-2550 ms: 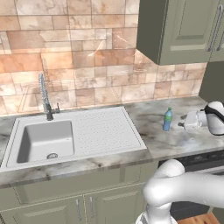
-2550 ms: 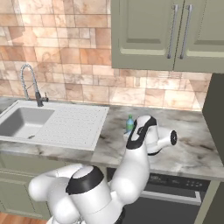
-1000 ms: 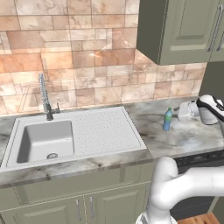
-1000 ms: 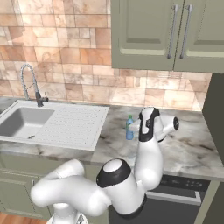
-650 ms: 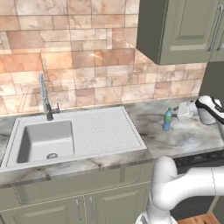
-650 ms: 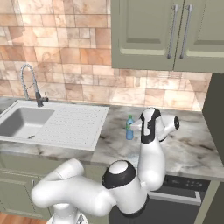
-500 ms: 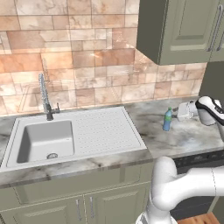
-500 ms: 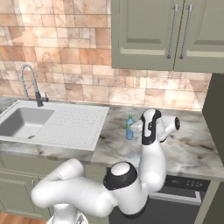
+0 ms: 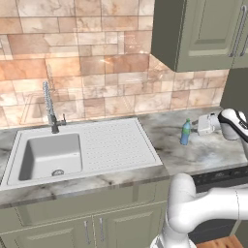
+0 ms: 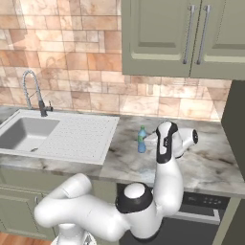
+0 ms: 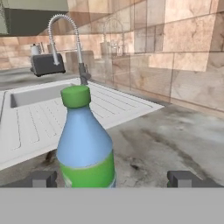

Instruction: Take the bottled waters from the counter and place them in the freezer to freeze. Close the freezer door after placing the bottles.

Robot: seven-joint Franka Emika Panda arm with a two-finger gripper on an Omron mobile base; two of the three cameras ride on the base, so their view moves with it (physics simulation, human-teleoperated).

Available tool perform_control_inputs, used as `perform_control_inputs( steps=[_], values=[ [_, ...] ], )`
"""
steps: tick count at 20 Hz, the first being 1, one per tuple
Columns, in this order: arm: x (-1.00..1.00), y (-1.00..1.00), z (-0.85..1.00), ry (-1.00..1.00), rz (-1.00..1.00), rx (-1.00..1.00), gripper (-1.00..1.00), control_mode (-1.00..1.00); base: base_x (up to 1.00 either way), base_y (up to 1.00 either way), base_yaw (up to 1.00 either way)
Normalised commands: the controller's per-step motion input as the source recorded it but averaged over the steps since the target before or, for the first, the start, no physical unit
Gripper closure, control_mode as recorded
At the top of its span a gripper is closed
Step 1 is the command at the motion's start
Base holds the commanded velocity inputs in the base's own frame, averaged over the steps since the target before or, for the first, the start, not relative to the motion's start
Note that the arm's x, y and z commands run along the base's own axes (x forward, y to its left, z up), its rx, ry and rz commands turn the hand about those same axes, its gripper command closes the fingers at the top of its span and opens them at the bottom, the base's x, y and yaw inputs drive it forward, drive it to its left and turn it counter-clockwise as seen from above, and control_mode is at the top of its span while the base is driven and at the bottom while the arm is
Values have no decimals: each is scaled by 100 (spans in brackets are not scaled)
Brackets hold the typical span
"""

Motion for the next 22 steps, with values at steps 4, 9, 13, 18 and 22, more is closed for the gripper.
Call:
perform_control_inputs(
  steps=[4,9,13,18,22],
  values=[
    [0,4,0,0,1,0,-100,-100,0,0,0],
    [0,7,0,0,2,0,-100,-100,0,0,0],
    [0,5,0,0,2,0,-100,-100,0,0,0],
    [0,5,0,0,3,0,-100,-100,0,0,0],
    [0,4,0,0,3,0,-100,-100,0,0,0]
  ],
)
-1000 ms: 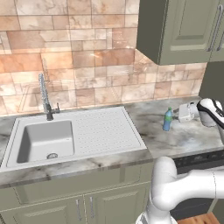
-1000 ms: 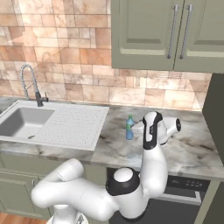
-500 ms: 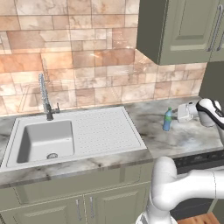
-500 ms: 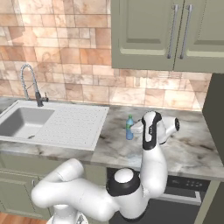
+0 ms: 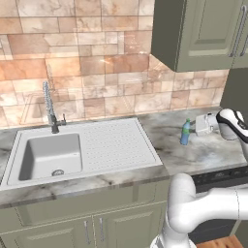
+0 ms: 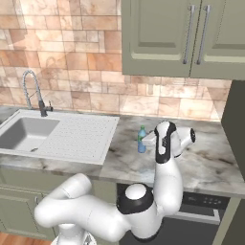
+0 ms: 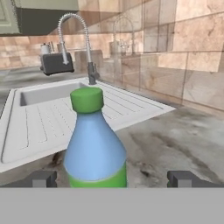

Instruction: Take the bottled waters from the counter and place them in the freezer to freeze. Close the freezer door after placing the bottles.

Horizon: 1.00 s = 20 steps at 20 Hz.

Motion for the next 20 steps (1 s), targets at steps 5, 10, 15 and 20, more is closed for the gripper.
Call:
perform_control_inputs(
  steps=[5,10,15,20],
  values=[
    [0,6,0,0,4,0,-100,-100,0,0,0],
    [0,15,-2,0,5,0,-100,-100,0,0,0],
    [0,17,-1,0,6,0,-100,-100,0,0,0],
    [0,9,0,0,5,0,-100,-100,0,0,0]
  ],
)
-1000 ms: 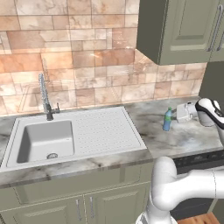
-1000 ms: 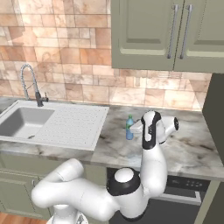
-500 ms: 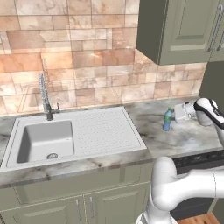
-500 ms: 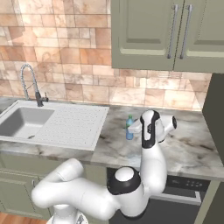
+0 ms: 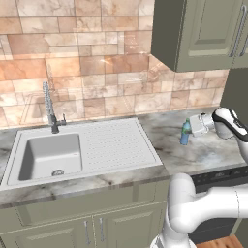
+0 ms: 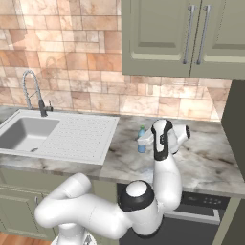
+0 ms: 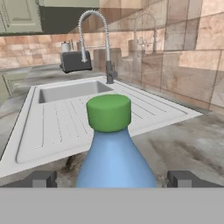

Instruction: Take the bottled waters from the counter and place them in the freezer to freeze. Close the freezer door after placing the bottles.

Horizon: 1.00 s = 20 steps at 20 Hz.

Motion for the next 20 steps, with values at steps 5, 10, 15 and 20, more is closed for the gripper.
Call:
perform_control_inputs(
  steps=[5,10,15,20],
  values=[
    [0,0,0,0,5,0,-100,-100,0,0,0],
    [0,0,0,0,5,0,100,-100,0,0,0],
    [0,0,0,0,4,0,100,-100,0,0,0],
    [0,0,0,0,0,0,100,-100,0,0,0]
  ],
)
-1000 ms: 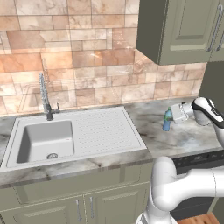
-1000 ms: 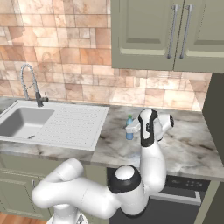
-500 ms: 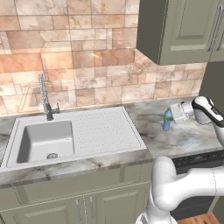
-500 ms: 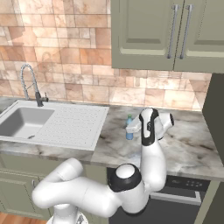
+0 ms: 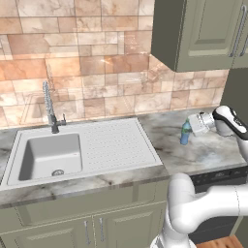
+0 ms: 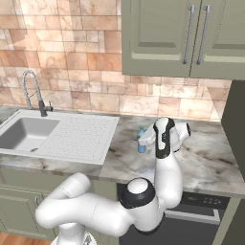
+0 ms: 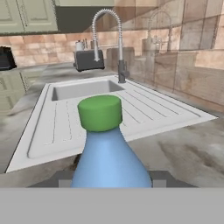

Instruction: Take the bottled waters from the counter and place them in the freezer to freeze. Close the freezer door after placing the bottles.

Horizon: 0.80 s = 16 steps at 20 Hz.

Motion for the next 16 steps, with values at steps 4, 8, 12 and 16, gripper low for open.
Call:
perform_control_inputs(
  steps=[4,8,12,16],
  values=[
    [-8,0,0,0,-1,0,100,-100,0,0,0],
    [-11,0,17,0,-14,2,100,-100,0,0,0],
    [-12,6,76,0,-28,4,100,-100,0,0,0],
    [-18,7,90,2,-35,0,100,-100,0,0,0]
  ],
)
